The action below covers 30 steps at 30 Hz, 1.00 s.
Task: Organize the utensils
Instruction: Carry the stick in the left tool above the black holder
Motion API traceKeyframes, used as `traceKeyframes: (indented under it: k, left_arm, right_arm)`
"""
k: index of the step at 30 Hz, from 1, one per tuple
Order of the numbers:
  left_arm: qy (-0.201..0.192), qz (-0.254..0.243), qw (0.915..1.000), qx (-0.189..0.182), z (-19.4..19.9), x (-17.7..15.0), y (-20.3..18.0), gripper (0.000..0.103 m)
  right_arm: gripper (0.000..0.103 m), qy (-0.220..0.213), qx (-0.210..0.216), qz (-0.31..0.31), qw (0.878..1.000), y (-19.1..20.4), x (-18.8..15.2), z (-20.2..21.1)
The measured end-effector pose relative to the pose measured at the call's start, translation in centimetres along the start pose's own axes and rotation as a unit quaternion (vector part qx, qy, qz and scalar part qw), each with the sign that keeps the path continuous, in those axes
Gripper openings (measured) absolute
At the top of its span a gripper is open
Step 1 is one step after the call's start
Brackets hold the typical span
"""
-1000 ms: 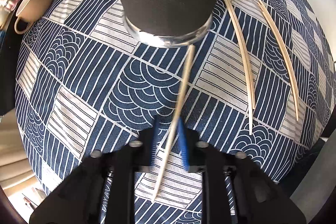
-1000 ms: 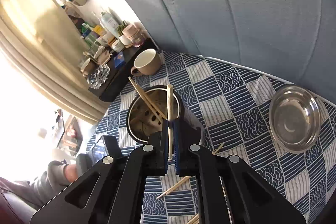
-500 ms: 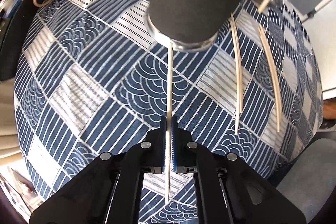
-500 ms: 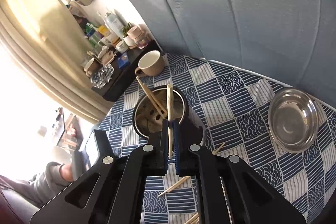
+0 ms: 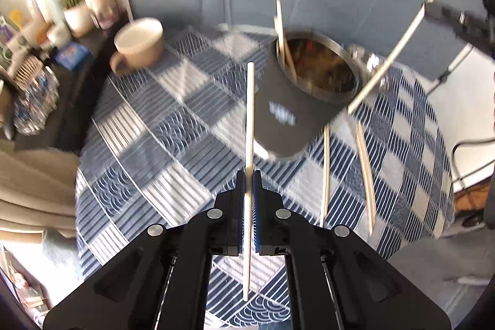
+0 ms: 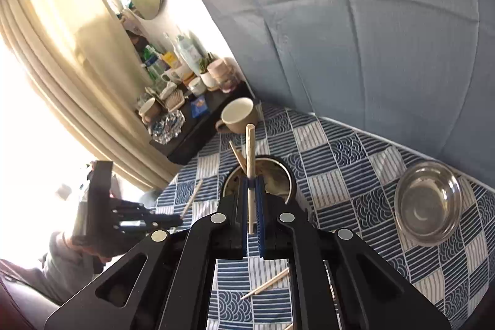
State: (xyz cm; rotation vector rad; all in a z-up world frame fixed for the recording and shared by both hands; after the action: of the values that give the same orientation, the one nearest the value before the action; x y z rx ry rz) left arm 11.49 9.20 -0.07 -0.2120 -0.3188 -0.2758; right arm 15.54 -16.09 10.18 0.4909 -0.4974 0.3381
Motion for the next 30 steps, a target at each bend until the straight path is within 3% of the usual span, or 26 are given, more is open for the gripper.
traceKeyframes:
  k: [6, 12, 17, 21, 23, 26, 30]
  left_arm:
    - [-0.071, -0.016, 0.9972, -0.013, 4.7, 3.3, -1.3, 0.005]
    - [-0.115, -0.035, 0.9921, -0.033, 6.3, 6.9, -3.3, 0.005]
    - [-0.16, -0.051, 0.9842, -0.055, 6.0, 9.9, -5.1, 0.005]
    - [-0.173, -0.054, 0.9826, -0.038, 5.0, 11.3, -5.9, 0.005]
    - [-0.182, -0.051, 0.9807, -0.05, 4.5, 12.1, -6.0, 0.005]
    - [-0.215, -0.06, 0.9733, -0.052, 4.2, 12.6, -6.2, 0.005]
    - [-0.239, -0.053, 0.9656, -0.087, 2.8, 12.7, -6.0, 0.005]
  right_arm:
    - [0.005, -0.02, -0.003, 0.009, 1.0, 0.7, 1.2, 1.4]
    - [0.005, -0.02, -0.006, 0.015, 1.0, 0.8, 2.4, 1.1]
    - [0.005, -0.002, -0.023, 0.019, 1.0, 0.5, 2.7, -0.2]
    - [0.005, 0.014, -0.03, 0.015, 0.999, 0.0, 2.5, -1.4]
    - [0.005, 0.021, -0.03, 0.01, 0.999, -0.5, 2.5, -1.9]
    - [0.005, 0.031, -0.032, 0.006, 0.999, -1.1, 2.4, -2.7]
    - [0.005, 0.042, -0.036, -0.001, 0.998, -1.9, 2.3, -3.5]
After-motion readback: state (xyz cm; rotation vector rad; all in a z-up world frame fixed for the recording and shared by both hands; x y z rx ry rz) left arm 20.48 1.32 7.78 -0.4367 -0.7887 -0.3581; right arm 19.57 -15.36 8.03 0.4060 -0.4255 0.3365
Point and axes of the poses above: each gripper's, at about its wrist camera, not at the fingertips, and z roughly against the way its jaws point, y to its left, x to its top, the point moved 1 cm from there along -z, roughly the way its jaws point, and after that the axes turned 8 degrees about y, right-handed, at the moved point
